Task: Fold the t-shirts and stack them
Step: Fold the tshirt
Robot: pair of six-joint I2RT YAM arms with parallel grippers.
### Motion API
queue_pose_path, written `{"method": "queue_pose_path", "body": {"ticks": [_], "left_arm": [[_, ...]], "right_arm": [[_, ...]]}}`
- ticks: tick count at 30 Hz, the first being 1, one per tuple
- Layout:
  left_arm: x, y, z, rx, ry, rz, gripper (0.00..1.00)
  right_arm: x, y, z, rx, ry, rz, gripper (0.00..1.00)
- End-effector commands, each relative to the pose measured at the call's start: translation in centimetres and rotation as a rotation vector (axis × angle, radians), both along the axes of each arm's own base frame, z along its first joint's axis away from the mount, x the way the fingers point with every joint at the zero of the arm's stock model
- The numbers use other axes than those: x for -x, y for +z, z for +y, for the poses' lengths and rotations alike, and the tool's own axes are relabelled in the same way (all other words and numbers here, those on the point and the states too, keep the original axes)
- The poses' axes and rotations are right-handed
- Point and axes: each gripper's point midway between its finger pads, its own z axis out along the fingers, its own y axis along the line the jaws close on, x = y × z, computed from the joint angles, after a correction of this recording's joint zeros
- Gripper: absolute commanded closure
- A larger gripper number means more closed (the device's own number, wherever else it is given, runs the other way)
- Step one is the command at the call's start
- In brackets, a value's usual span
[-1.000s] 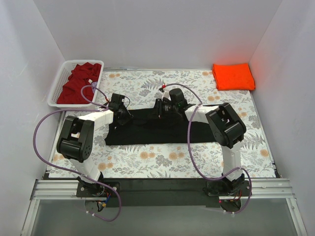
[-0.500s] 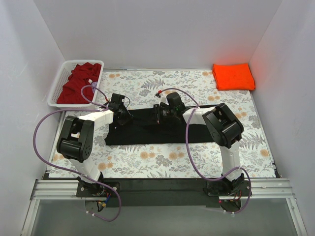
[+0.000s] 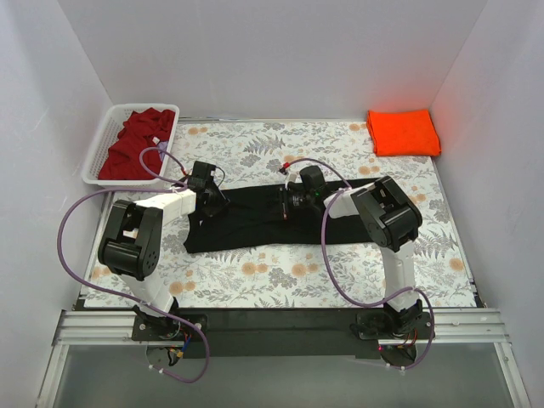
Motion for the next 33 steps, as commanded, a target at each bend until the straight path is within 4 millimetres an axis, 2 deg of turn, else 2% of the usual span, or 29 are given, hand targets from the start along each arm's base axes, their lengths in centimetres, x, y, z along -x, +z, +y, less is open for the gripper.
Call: {"method": "queue_pose_path", "body": {"ticks": [1, 3, 4, 6, 7, 9, 10, 11, 12, 13, 14, 15, 16, 17, 19, 20, 23, 24, 27, 29, 33], "left_arm": [[1.1, -1.4, 2.1, -0.097, 0.031, 0.065, 0.98], [1.0, -1.2, 2.3, -0.108, 0.031, 0.056, 0.96], [0.8, -0.9, 2.4, -0.114, 0.028, 0.044, 0.96], [0.4, -0.1, 2.6, -0.124, 0.034, 0.021, 0.92], [-0.2, 0.9, 2.6, -0.125, 0.032, -0.007, 0.88], [-0.7, 2.2, 2.7, -0.136, 0.030, -0.038, 0.83], [-1.6, 4.2, 2.5, -0.125, 0.031, -0.084, 0.78], [-1.6, 4.9, 2.6, -0.129, 0.029, -0.091, 0.75], [-1.8, 6.0, 2.5, -0.124, 0.026, -0.115, 0.71], [-2.0, 7.3, 2.2, -0.120, 0.022, -0.144, 0.64], [-1.8, 8.9, 2.2, -0.120, 0.022, -0.172, 0.60], [-1.5, 9.8, 2.2, -0.137, 0.027, -0.192, 0.59], [-1.2, 10.5, 2.1, -0.143, 0.030, -0.203, 0.58], [-0.1, 11.3, 2.3, -0.143, 0.037, -0.206, 0.58], [1.3, 11.0, 2.4, -0.152, 0.048, -0.187, 0.58], [2.2, 10.7, 2.7, -0.157, 0.054, -0.164, 0.58], [5.0, 8.2, 3.5, -0.151, 0.081, -0.099, 0.58], [6.4, 6.5, 3.8, -0.162, 0.081, -0.056, 0.60], [7.9, 4.0, 4.2, -0.164, 0.097, 0.000, 0.63], [8.1, 2.7, 4.7, -0.184, 0.120, 0.020, 0.64], [8.1, 0.1, 5.3, -0.216, 0.132, 0.100, 0.66]], "right_arm": [[-1.9, -1.8, -2.6, 0.038, -0.038, -0.056, 0.80], [-1.9, -1.0, -3.0, 0.026, -0.033, -0.073, 0.80], [-2.2, 0.4, -3.0, 0.010, -0.031, -0.104, 0.79], [-2.0, 1.3, -3.7, -0.001, -0.035, -0.110, 0.79], [-2.0, 2.9, -3.8, -0.018, -0.037, -0.137, 0.78], [-1.7, 3.5, -4.9, -0.003, -0.053, -0.146, 0.77], [-1.6, 4.9, -5.5, -0.001, -0.062, -0.173, 0.75], [-2.3, 4.9, -6.6, 0.038, -0.094, -0.205, 0.73], [-1.7, 4.1, -7.9, 0.102, -0.111, -0.168, 0.72], [-1.9, 4.9, -8.9, 0.143, -0.139, -0.196, 0.68], [-3.0, 4.2, -10.7, 0.238, -0.210, -0.217, 0.66], [-3.0, 3.7, -12.0, 0.314, -0.218, -0.239, 0.66], [-2.2, 3.3, -13.6, 0.391, -0.238, -0.210, 0.64], [-2.5, 2.6, -15.5, 0.488, -0.298, -0.218, 0.64], [-2.2, 2.6, -17.2, 0.567, -0.342, -0.227, 0.63], [-1.5, 1.5, -19.0, 0.648, -0.374, -0.204, 0.62], [-0.6, 0.7, -21.0, 0.736, -0.421, -0.193, 0.62], [-0.6, 0.5, -21.8, 0.771, -0.443, -0.198, 0.62], [0.0, -0.5, -23.1, 0.838, -0.451, -0.182, 0.61], [0.6, -1.5, -23.4, 0.865, -0.430, -0.155, 0.61], [3.2, -3.2, -23.7, 0.889, -0.388, -0.058, 0.61]]}}
